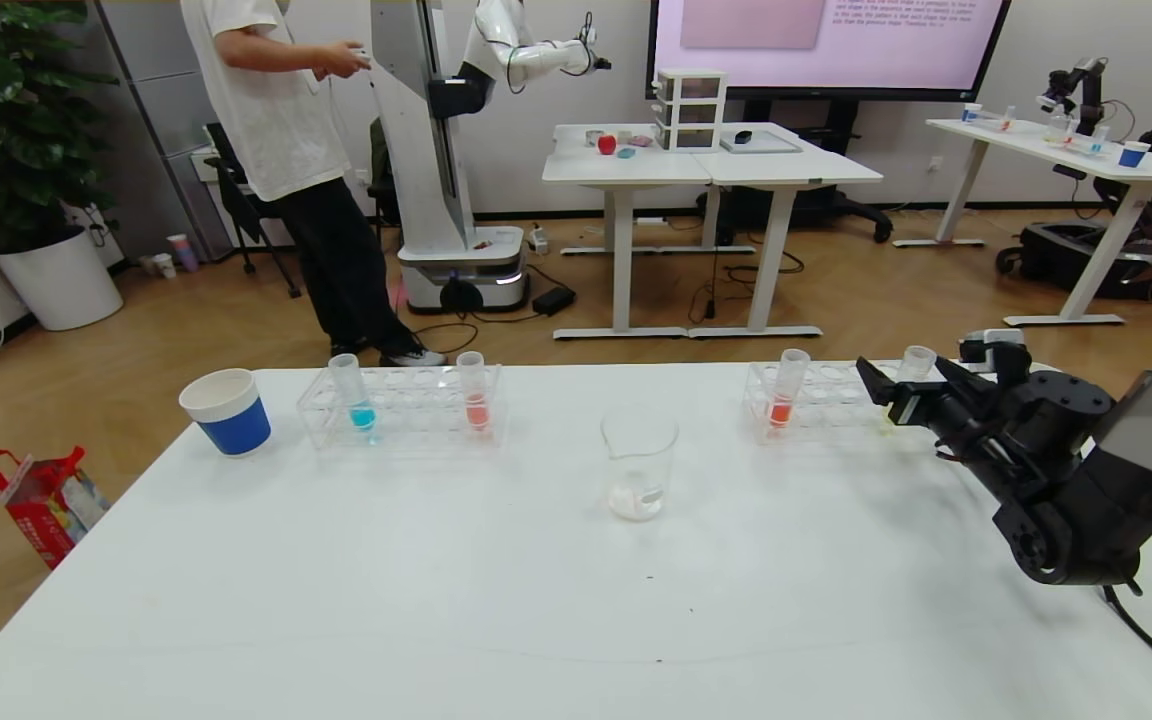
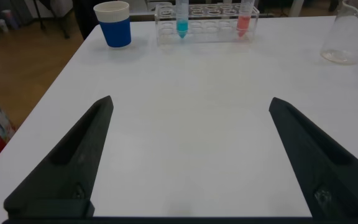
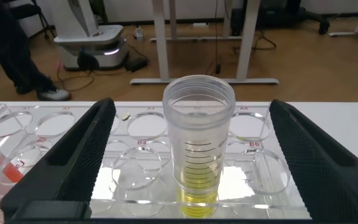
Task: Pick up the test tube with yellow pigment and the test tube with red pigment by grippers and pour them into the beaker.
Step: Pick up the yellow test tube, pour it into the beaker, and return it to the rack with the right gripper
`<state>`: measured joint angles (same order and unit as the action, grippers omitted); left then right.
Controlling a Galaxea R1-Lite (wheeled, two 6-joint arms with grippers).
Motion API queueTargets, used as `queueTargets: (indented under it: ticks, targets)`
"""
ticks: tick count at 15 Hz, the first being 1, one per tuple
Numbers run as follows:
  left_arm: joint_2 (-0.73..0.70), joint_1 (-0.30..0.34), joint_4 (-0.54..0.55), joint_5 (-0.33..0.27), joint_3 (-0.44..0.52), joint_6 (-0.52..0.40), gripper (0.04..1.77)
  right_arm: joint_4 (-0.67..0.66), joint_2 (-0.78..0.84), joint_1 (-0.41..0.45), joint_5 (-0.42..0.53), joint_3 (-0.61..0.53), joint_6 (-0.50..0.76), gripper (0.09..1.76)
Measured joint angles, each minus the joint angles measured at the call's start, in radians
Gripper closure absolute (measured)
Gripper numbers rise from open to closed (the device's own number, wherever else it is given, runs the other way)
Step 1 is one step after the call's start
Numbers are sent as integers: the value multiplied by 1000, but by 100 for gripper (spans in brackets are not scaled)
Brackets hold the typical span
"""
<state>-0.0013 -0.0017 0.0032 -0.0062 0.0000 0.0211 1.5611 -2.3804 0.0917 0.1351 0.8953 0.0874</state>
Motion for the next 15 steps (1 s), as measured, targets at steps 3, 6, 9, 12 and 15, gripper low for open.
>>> queueTargets:
  ticks: [3, 6, 9, 12, 15]
  targets:
    - [0, 0, 0, 0, 0, 0, 6, 0, -23, -4, 0, 38, -1, 12]
    - [0, 0, 0, 0, 0, 0, 6, 0, -31, -8, -1, 58, -1, 13]
    - [0, 0, 0, 0, 0, 0, 6, 0, -32, -11, -3, 63, -2, 95]
    - [0, 0, 0, 0, 0, 0, 6, 0, -31, -11, -4, 58, -3, 122]
    - [0, 0, 0, 0, 0, 0, 6, 0, -25, -12, -5, 51, -3, 132]
